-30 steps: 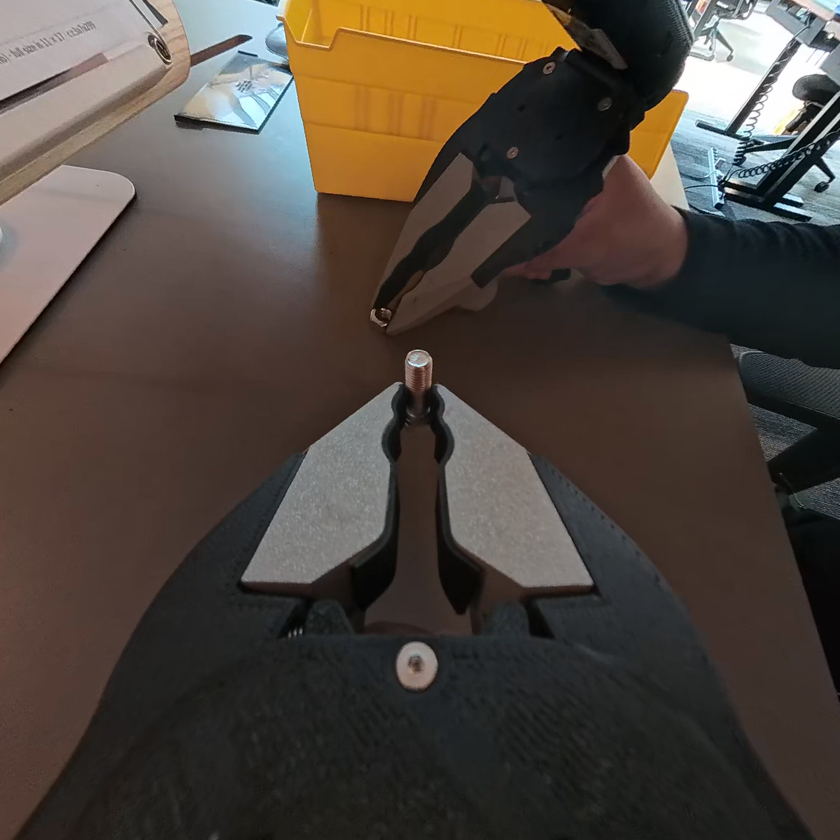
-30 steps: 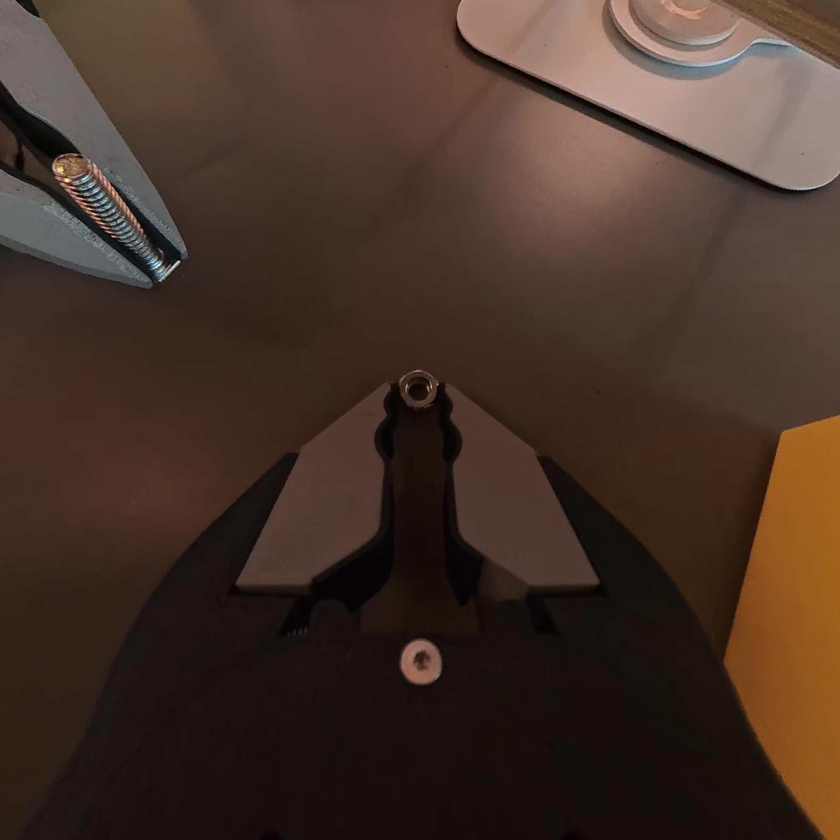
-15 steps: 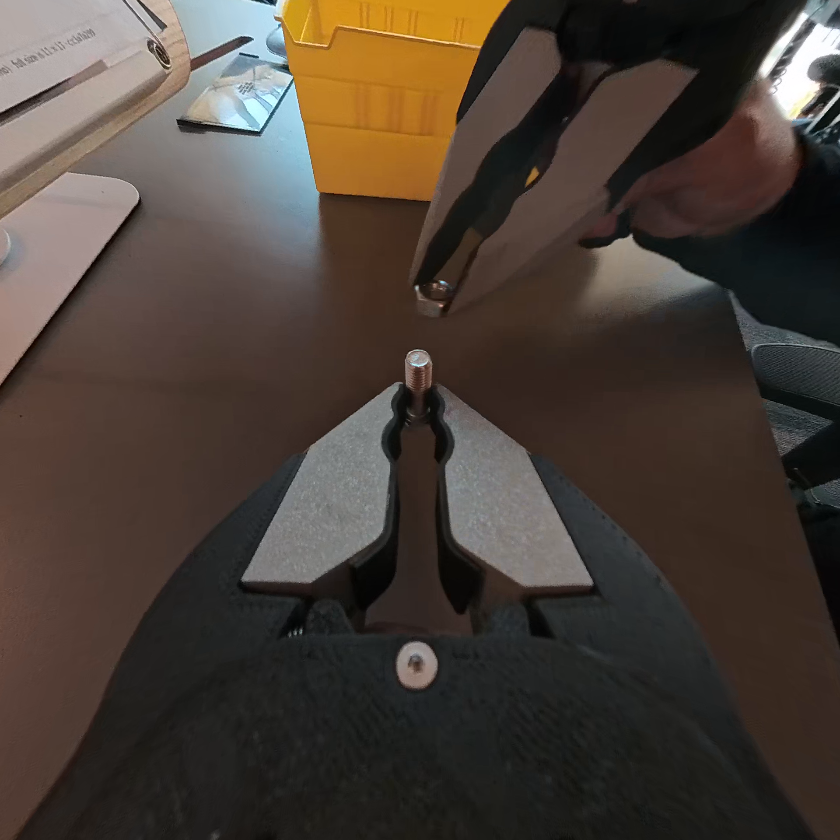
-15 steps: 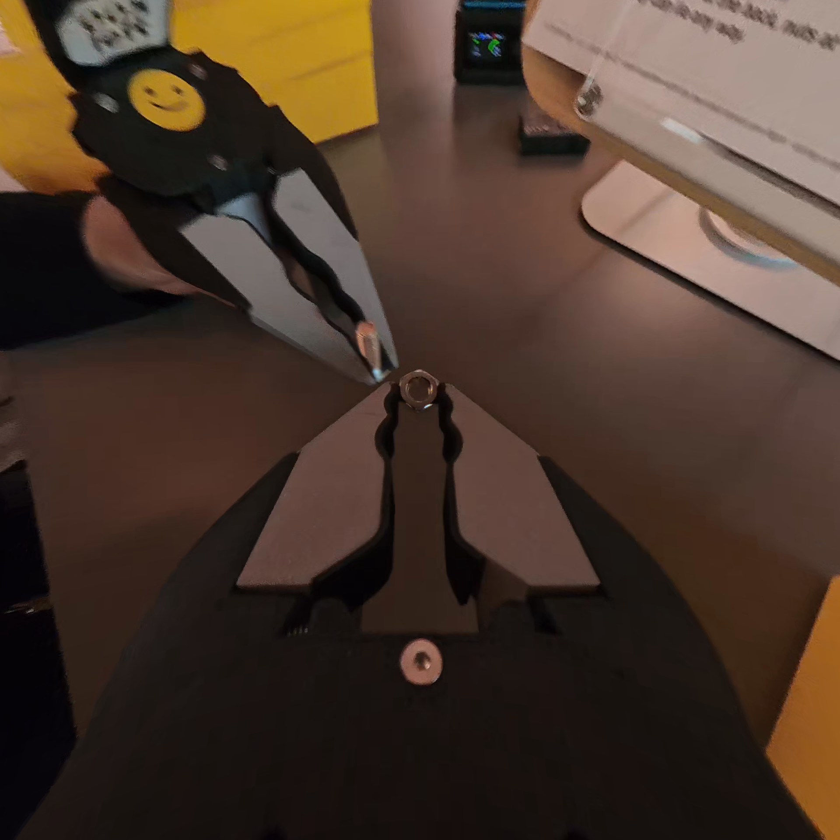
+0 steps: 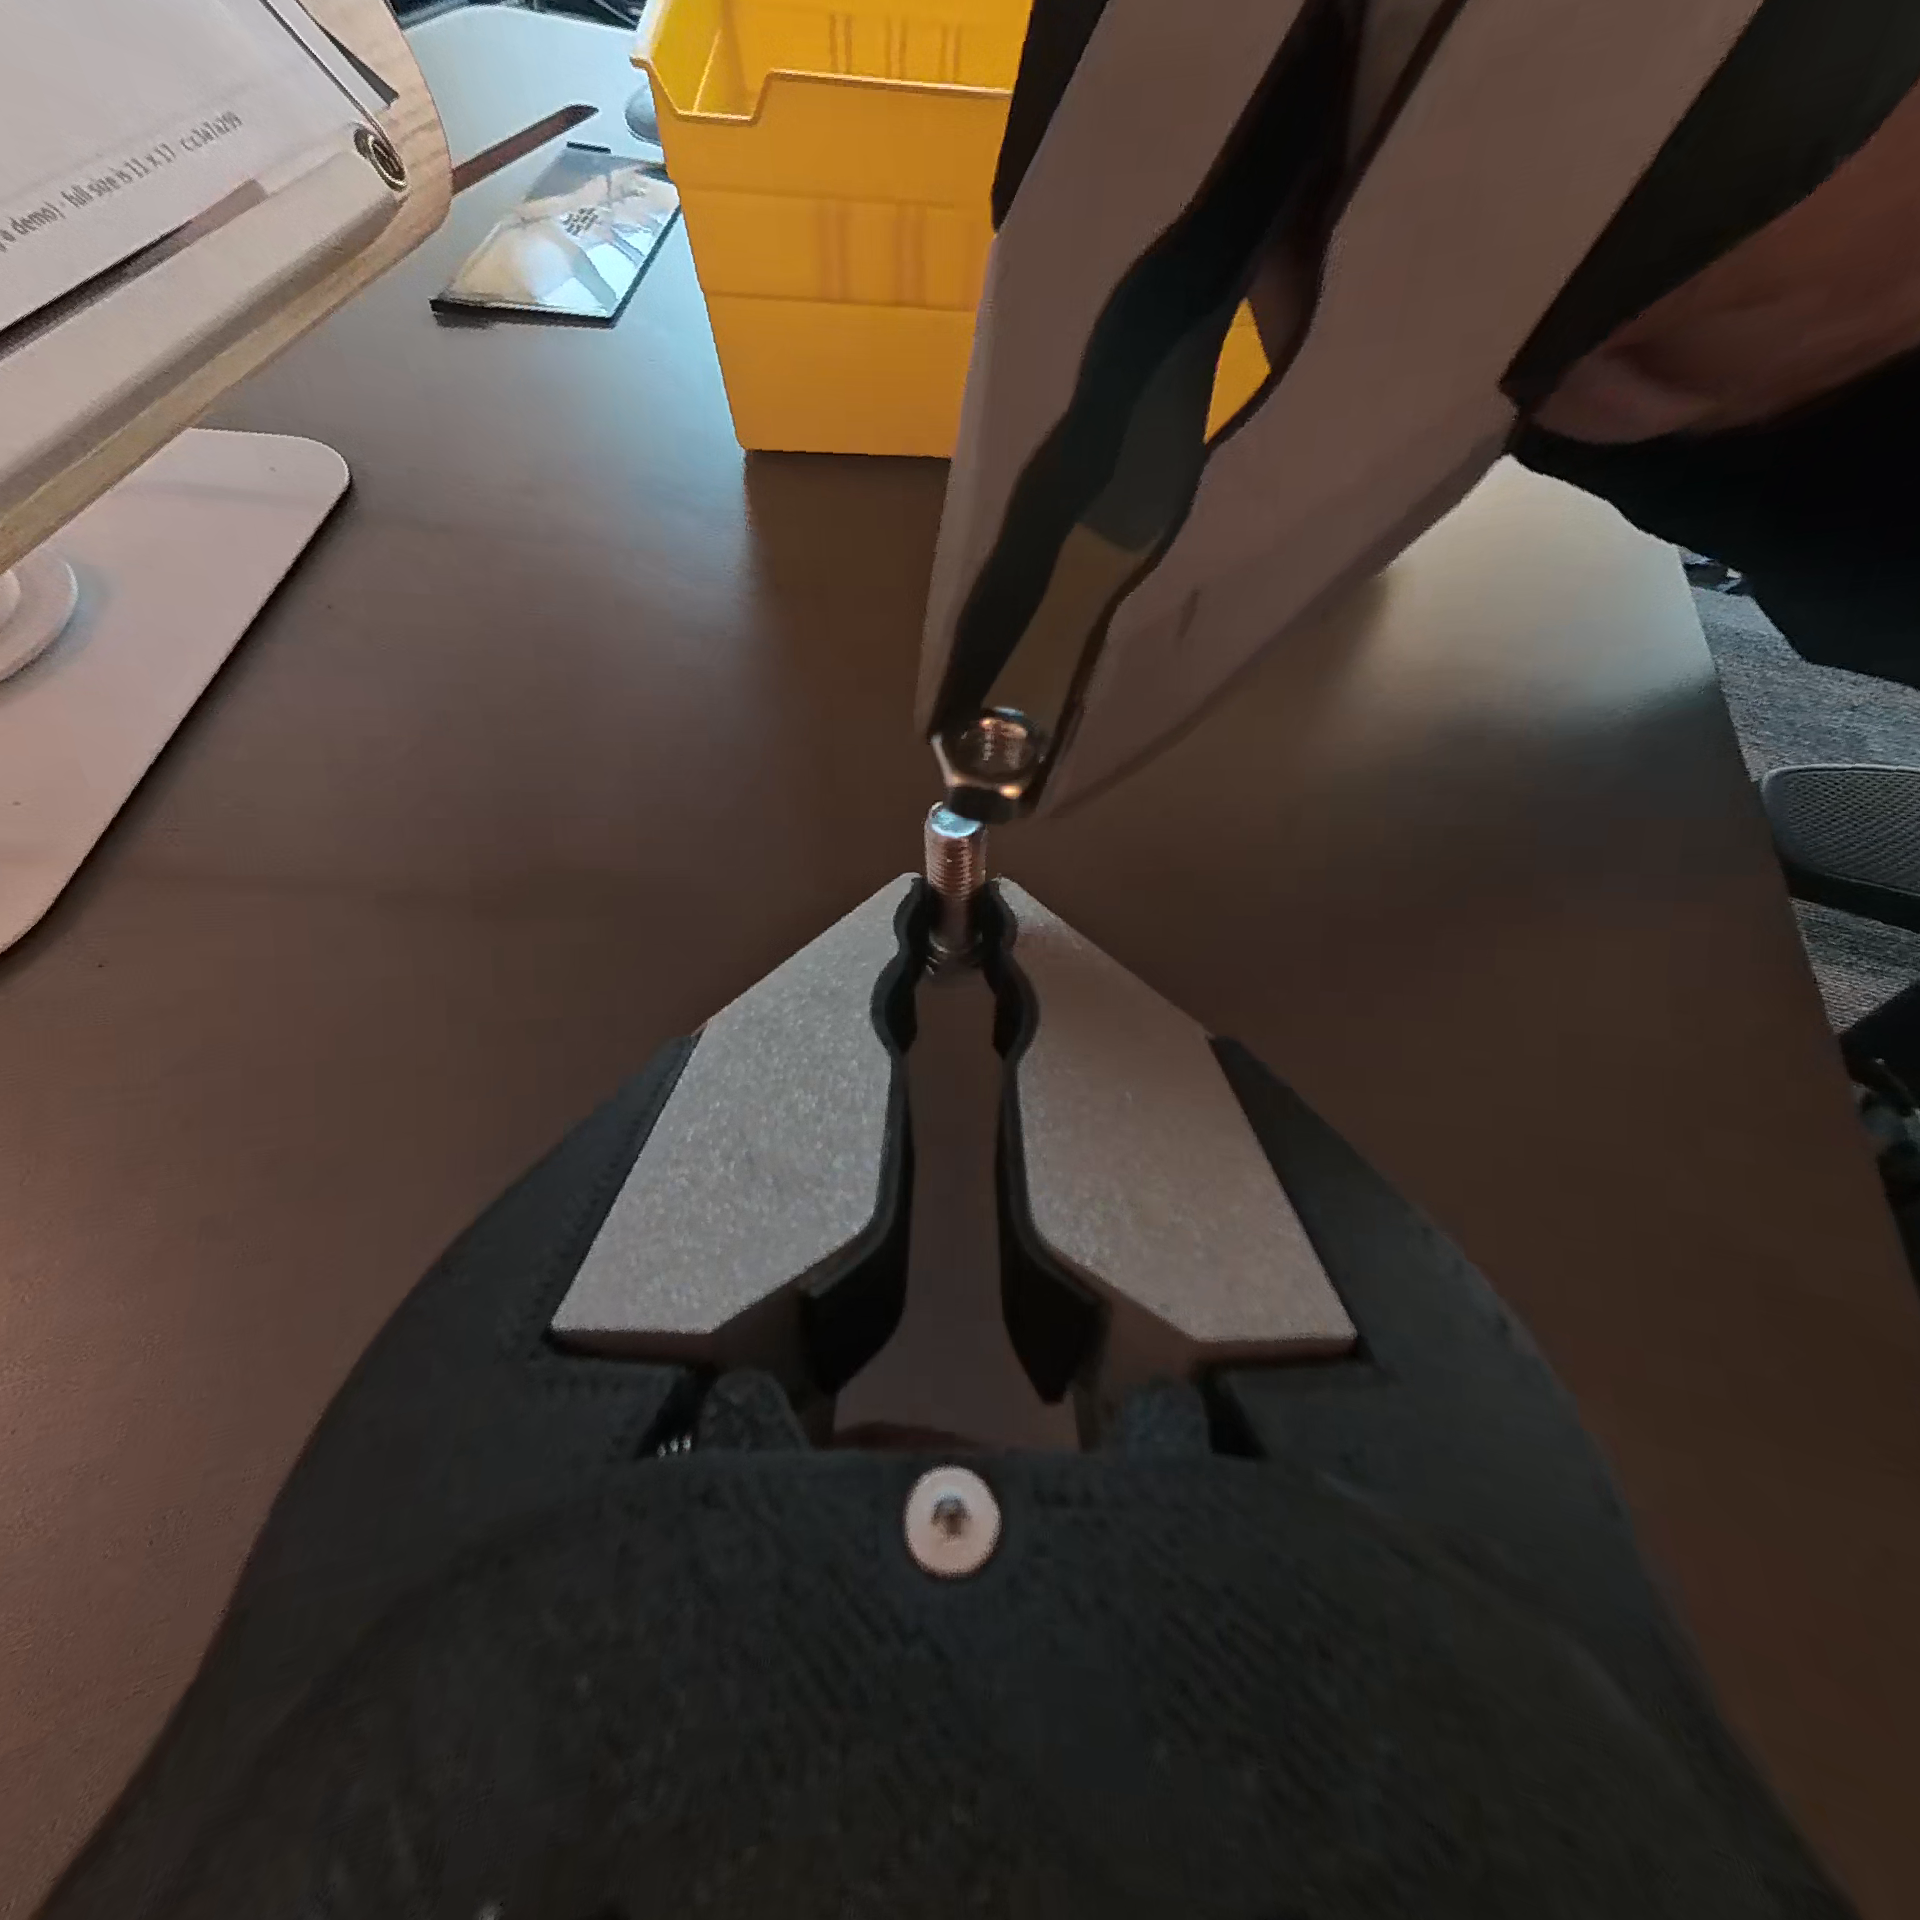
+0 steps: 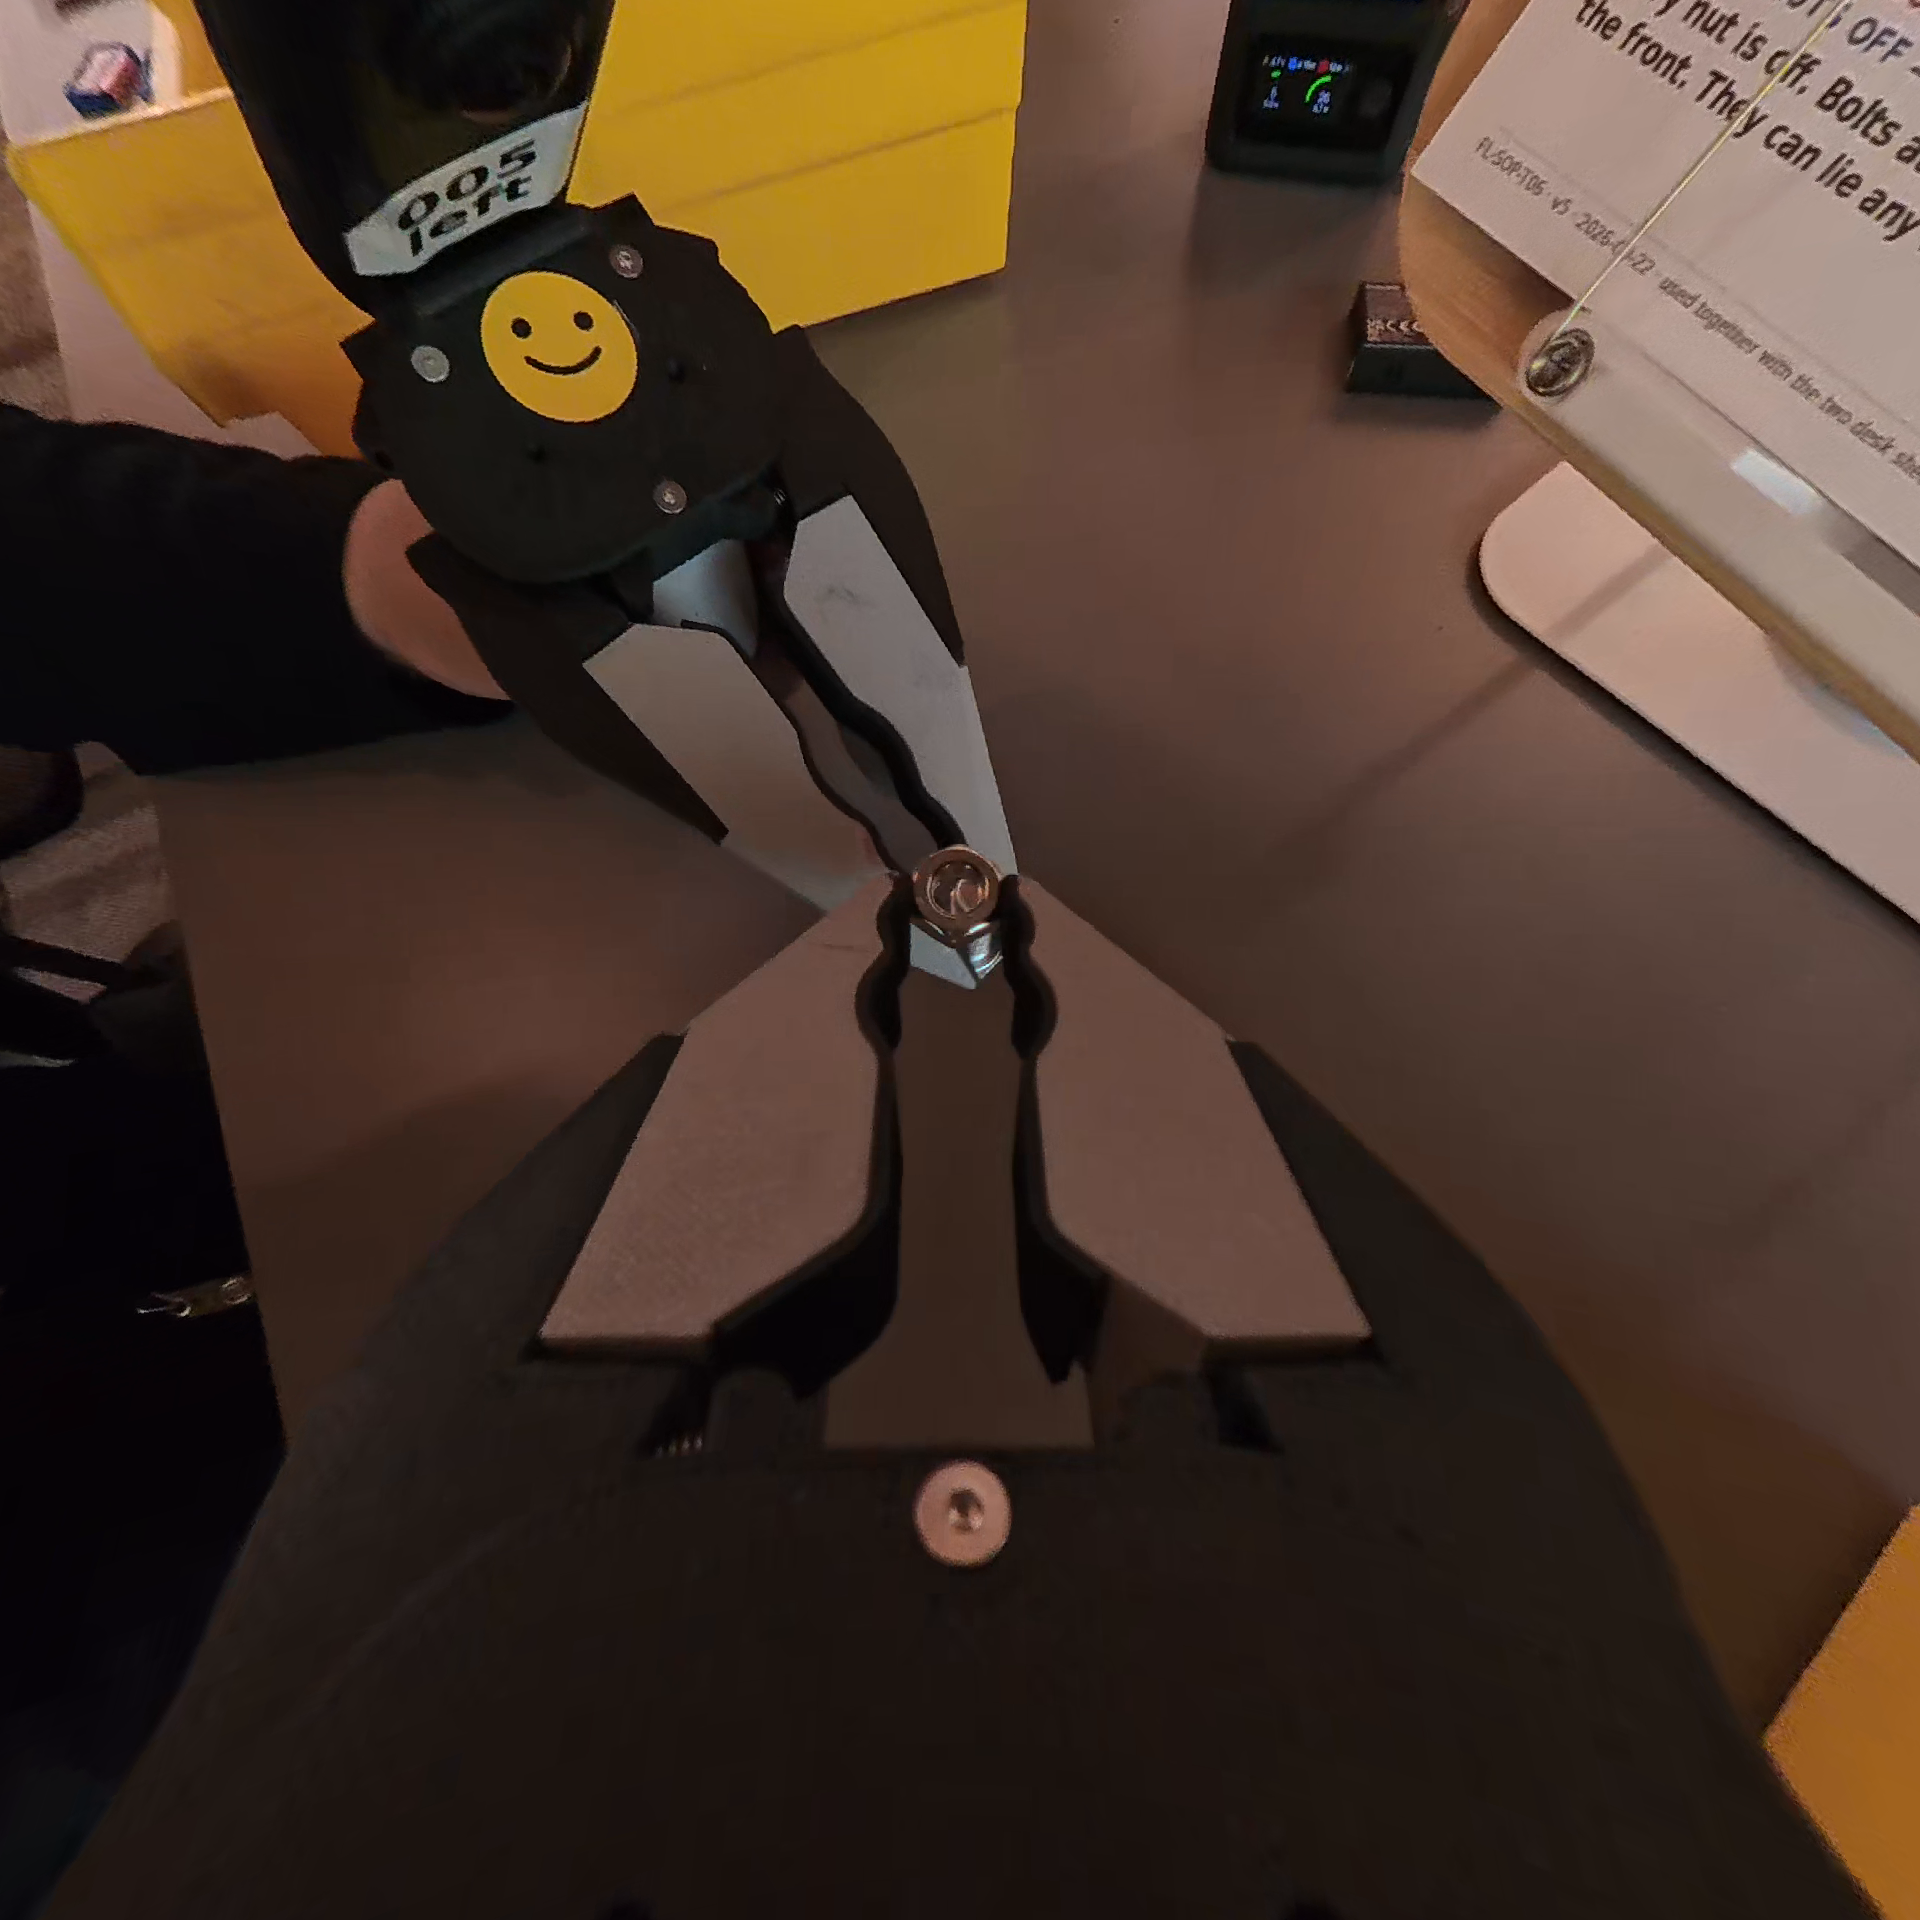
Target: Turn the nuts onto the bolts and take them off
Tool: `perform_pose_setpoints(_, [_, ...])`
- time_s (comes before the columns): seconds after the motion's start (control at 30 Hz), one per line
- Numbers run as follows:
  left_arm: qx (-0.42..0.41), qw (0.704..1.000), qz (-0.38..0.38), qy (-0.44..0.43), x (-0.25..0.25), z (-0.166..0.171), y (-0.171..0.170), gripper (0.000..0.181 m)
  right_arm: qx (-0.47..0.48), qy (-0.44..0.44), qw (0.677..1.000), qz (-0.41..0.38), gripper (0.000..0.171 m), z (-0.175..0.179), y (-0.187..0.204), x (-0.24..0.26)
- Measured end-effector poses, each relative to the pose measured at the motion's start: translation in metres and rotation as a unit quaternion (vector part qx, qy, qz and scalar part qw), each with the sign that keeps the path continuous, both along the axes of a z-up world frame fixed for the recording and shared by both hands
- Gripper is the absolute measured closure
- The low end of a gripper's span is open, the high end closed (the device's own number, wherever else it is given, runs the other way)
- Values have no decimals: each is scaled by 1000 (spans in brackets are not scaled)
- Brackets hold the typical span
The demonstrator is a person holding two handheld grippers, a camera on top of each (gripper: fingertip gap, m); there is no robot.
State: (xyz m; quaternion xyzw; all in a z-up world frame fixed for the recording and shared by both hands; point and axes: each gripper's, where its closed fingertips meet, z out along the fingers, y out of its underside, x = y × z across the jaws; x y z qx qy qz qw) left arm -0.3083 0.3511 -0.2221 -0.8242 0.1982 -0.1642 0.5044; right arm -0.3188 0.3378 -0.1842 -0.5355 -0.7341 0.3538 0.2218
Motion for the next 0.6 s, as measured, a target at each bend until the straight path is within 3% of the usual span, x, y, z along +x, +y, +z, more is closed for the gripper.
perform_pose_setpoints(0.2, [2,1000,1,11,1,-1,0,174,36,-20,999,-2,158,-8,2,-4])
perform_pose_setpoints(0.6, [10,999,9,30,-2,1,0,174,18,-31,999,-3,158,-9,2,-5])
